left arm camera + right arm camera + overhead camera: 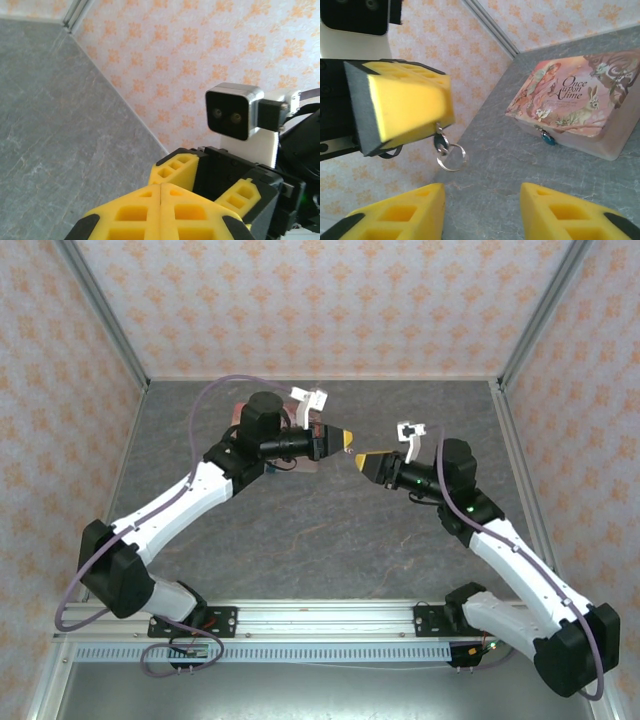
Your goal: Unlock a padlock with a key
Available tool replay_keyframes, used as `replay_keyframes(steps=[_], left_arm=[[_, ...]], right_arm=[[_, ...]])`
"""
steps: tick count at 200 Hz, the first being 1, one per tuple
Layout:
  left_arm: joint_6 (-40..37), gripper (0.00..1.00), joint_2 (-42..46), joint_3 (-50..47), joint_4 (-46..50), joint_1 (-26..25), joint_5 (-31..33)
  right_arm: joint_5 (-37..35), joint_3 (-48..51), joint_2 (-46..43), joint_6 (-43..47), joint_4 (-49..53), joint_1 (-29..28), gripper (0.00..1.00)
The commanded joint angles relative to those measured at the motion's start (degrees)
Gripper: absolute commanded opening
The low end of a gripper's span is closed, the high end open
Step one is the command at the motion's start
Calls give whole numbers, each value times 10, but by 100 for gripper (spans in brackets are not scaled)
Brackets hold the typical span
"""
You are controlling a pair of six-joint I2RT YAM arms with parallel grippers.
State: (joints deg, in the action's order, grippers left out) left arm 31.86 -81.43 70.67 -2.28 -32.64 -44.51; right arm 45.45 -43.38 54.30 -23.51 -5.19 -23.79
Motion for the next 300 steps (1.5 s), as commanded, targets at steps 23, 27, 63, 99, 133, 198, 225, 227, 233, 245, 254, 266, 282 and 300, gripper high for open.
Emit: replay_keyframes(steps=[23,27,63,99,133,198,225,227,233,245,254,266,282,300], left_arm=[[20,0,31,0,-66,0,7],[23,0,32,1,-69,0,7],[33,0,38,8,-77,0,1],[38,0,38,10,-80,0,-1],[42,0,38,8,-86,0,3],[47,0,35,10,-89,0,5],[48,0,32,11,-89,0,9],[48,0,32,11,-89,0,9],[49,0,33,10,-90,0,11],[49,0,32,10,-90,0,13],[49,0,32,10,-90,0,14],[50,0,30,11,-89,0,16],[50,0,28,10,-89,0,18],[51,0,27,11,-88,0,21]], right_arm=[[74,-30,5,-64,-133,9,45],[79,-30,8,-75,-151,9,45],[99,-48,30,-114,-213,0,46],[101,-64,50,-109,-207,-12,45],[97,-69,63,-108,-207,-13,45],[98,-60,72,-112,-207,-14,41],[97,-56,71,-112,-207,-15,37],[97,-56,71,-112,-207,-15,37],[98,-55,71,-112,-207,-15,37],[98,-52,72,-113,-208,-15,36],[98,-51,72,-114,-208,-14,35],[99,-51,72,-116,-209,-14,34],[100,-51,72,-116,-207,-15,33],[100,-51,71,-110,-198,-15,32]])
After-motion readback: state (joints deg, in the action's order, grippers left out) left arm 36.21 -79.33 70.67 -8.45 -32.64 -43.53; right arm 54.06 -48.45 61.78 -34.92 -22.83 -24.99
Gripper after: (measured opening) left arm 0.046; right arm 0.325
